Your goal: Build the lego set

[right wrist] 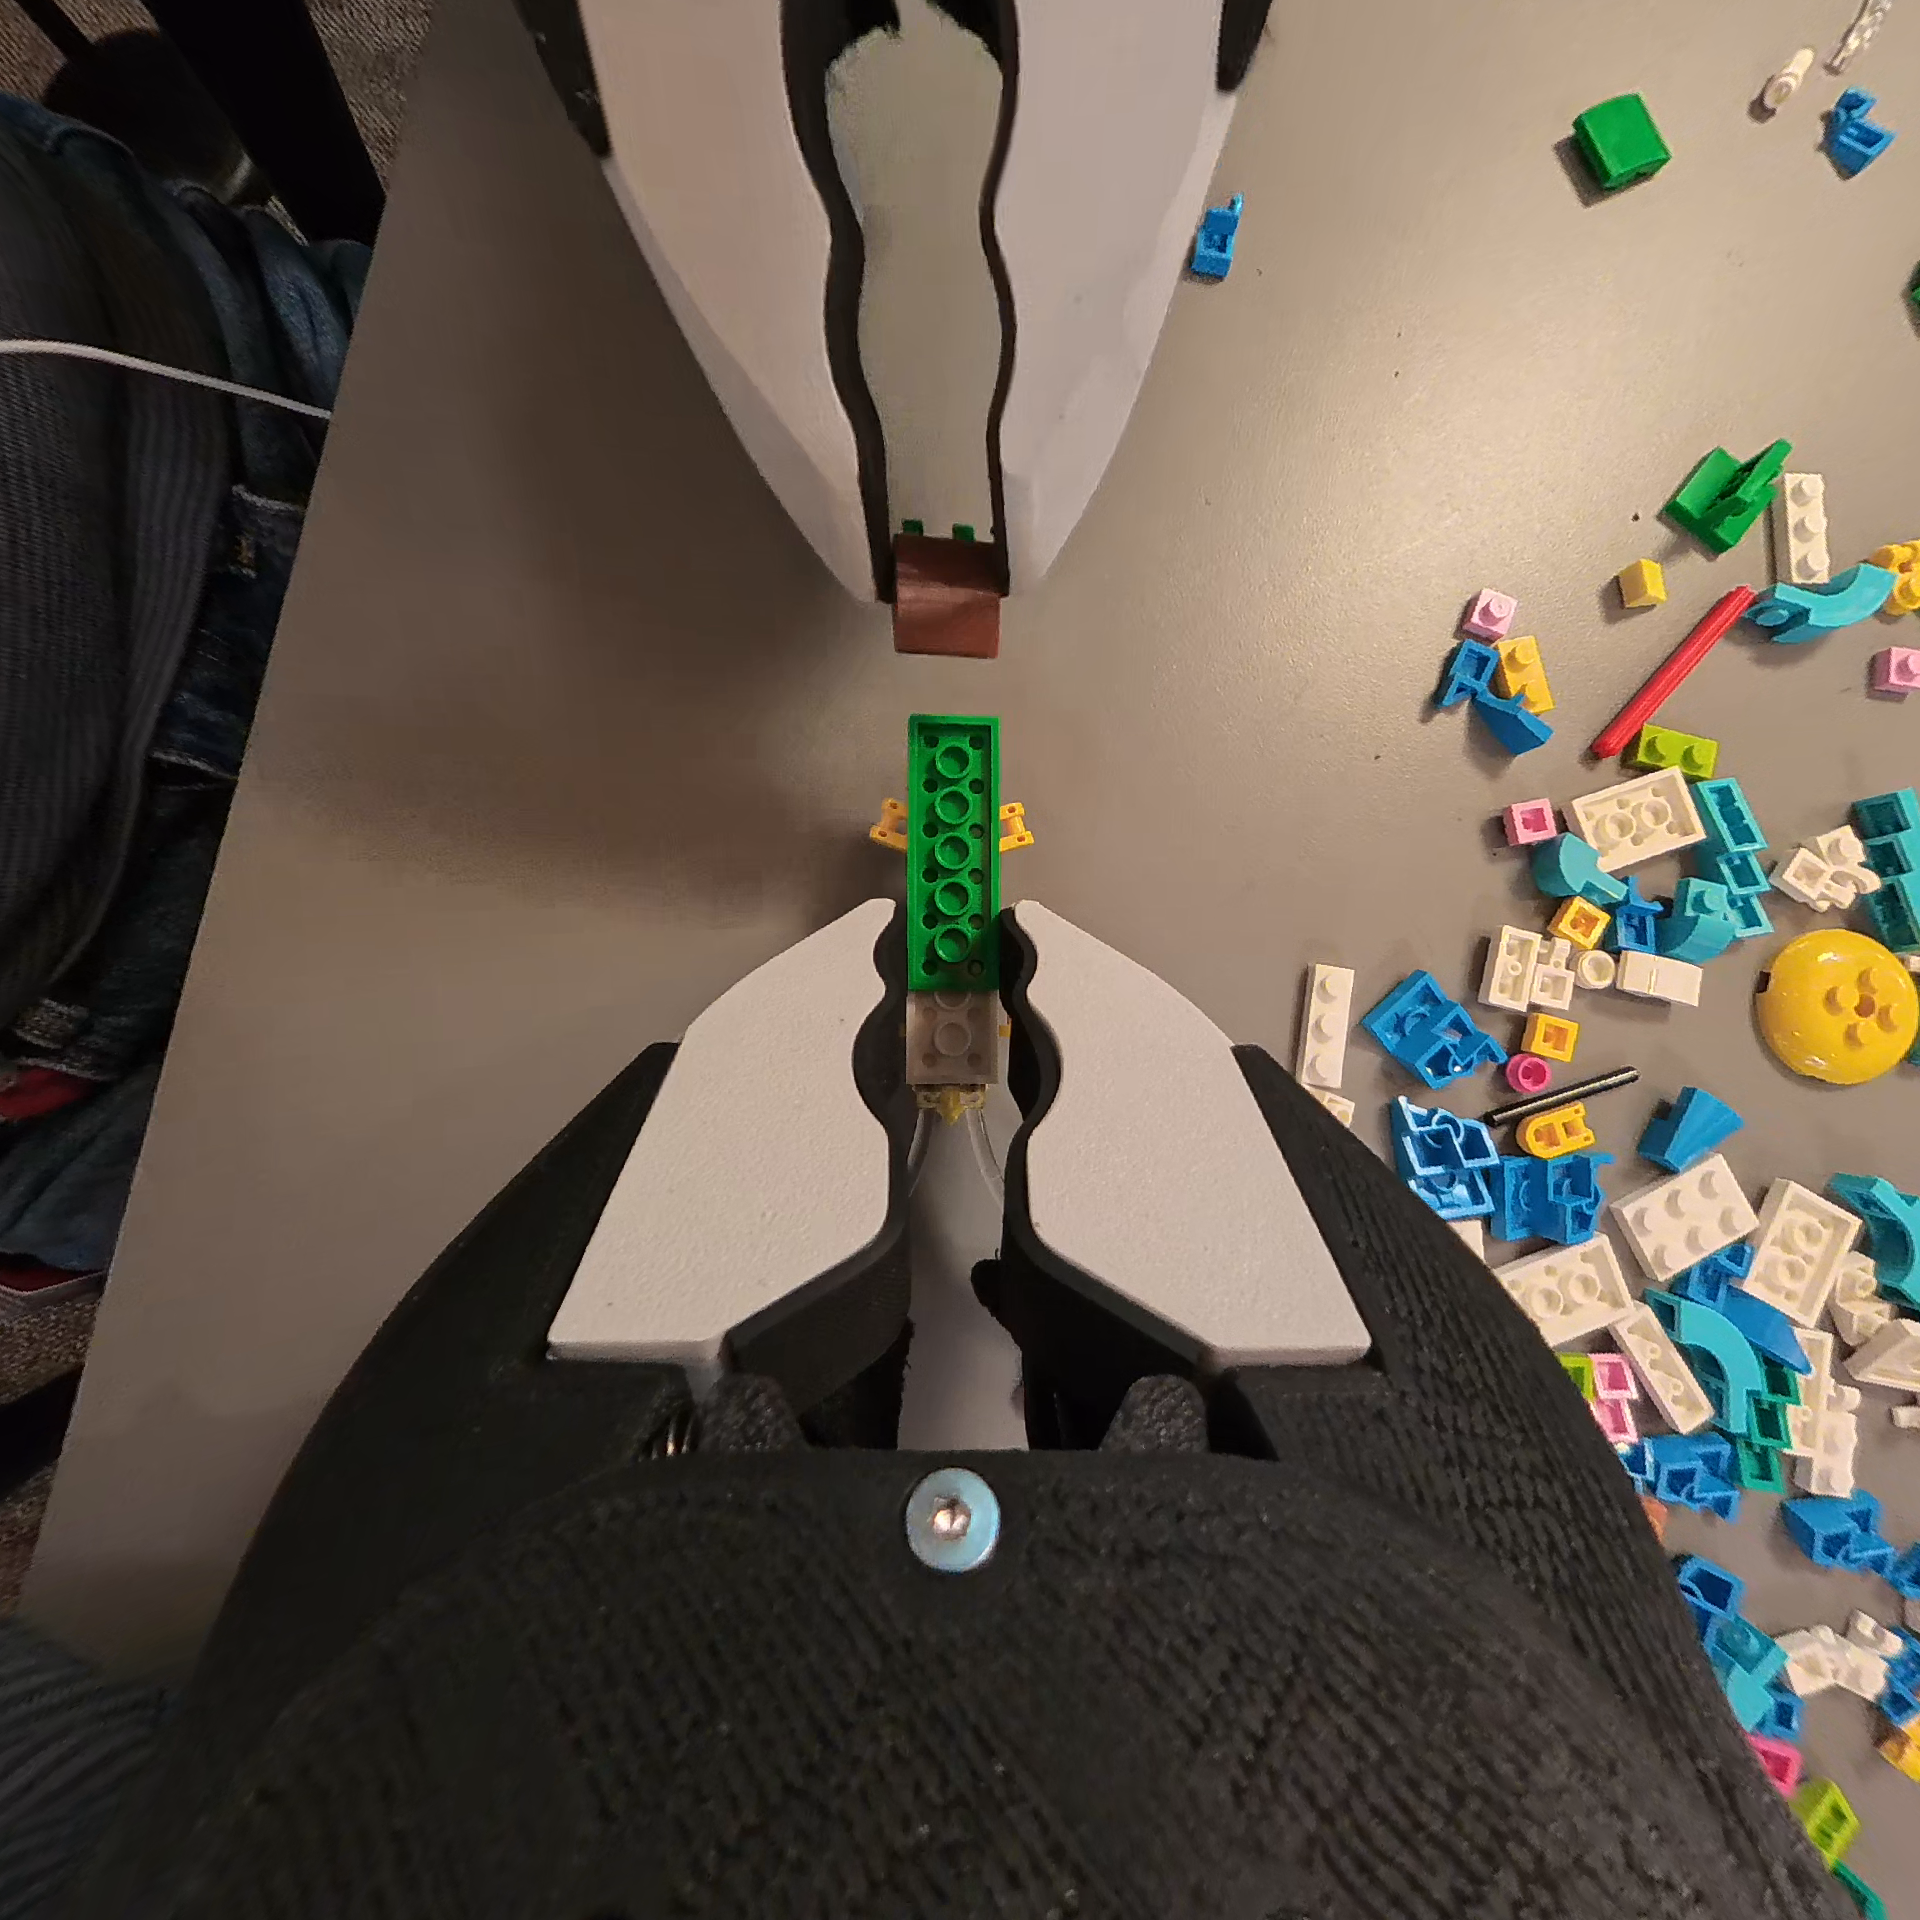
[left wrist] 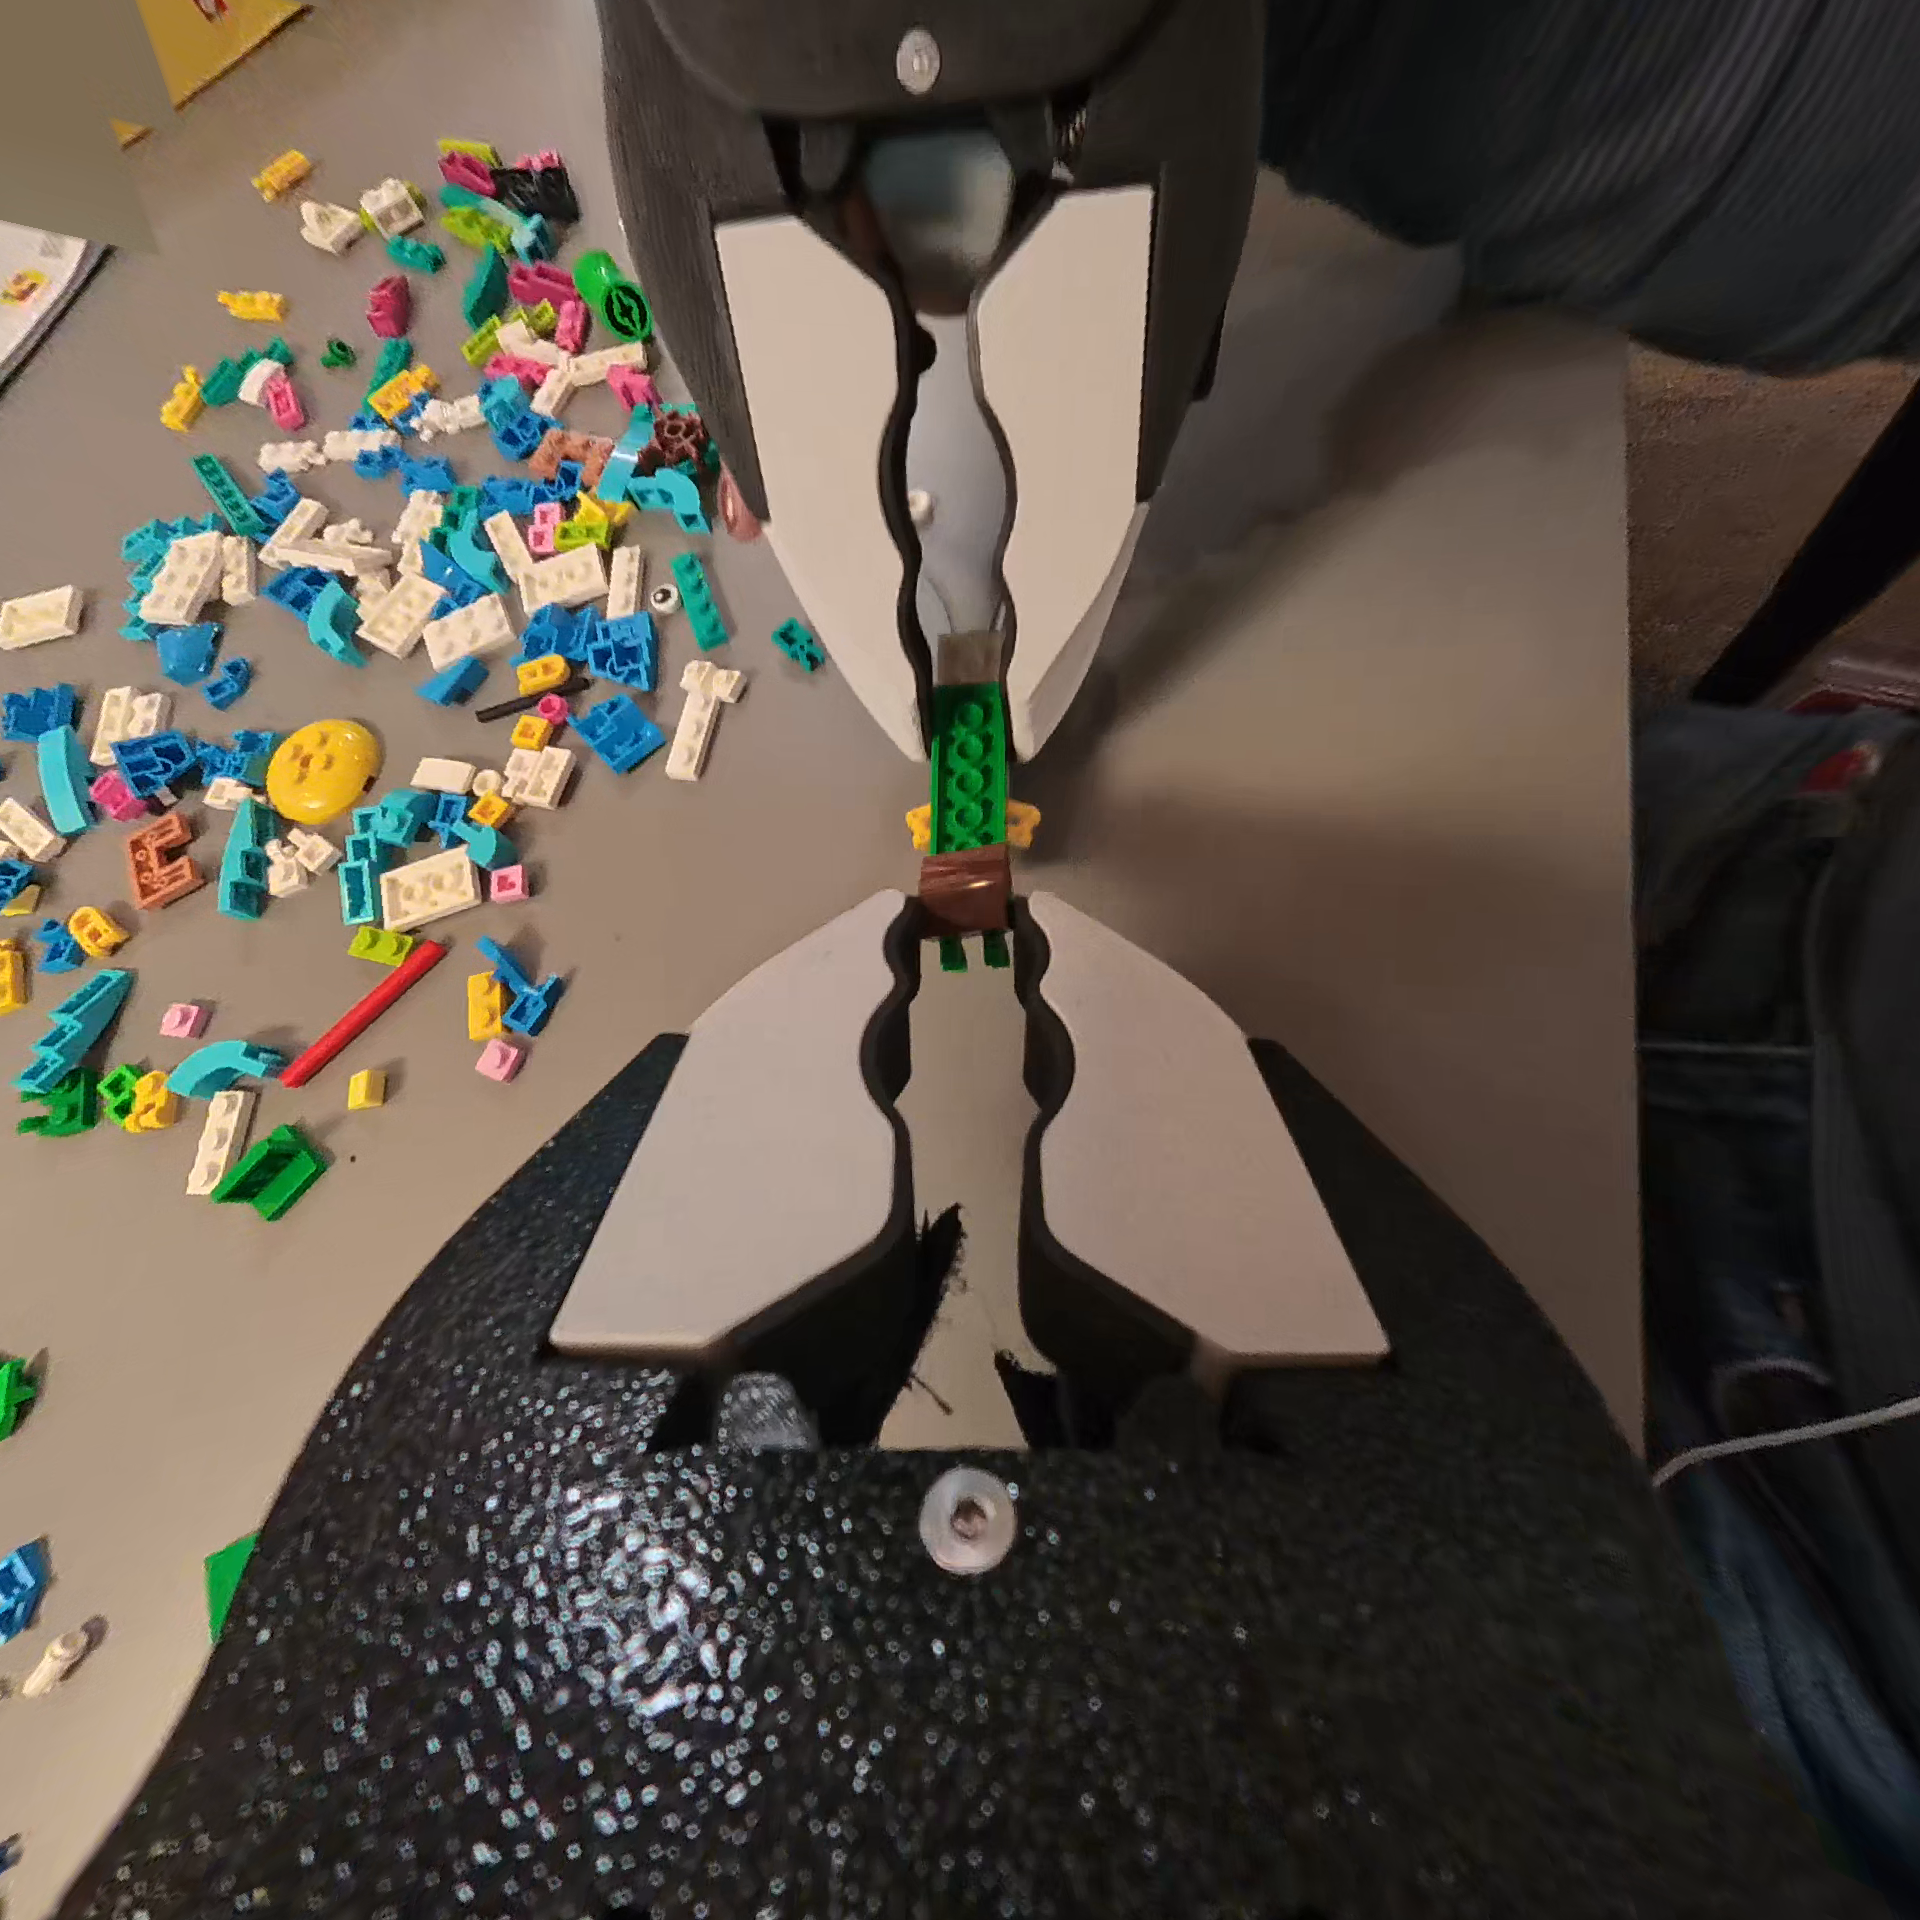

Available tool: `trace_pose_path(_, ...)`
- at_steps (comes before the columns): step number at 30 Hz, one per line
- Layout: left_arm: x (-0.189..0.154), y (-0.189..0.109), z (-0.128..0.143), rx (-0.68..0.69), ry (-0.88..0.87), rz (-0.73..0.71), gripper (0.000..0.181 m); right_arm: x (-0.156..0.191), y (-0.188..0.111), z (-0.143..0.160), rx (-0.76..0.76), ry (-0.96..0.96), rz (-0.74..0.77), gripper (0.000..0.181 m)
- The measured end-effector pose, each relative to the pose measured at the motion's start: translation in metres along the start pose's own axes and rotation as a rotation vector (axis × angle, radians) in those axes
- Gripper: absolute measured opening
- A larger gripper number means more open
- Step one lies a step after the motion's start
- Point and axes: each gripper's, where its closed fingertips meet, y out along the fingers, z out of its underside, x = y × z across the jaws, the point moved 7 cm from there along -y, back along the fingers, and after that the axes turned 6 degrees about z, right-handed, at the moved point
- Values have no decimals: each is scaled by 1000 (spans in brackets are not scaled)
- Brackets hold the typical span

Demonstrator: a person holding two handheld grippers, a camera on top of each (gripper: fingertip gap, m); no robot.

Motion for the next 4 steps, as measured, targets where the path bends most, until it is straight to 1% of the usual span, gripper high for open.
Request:
trace_pose_path(1, -1, 0, -3, 3, -2, -3, 16, 0, 0, -1, -3, -2, -3, 15)
trace_pose_path(4, -4, 4, -8, 47, -9, -19, 16, 1, 0, -3, -16, -11, -5, 15)
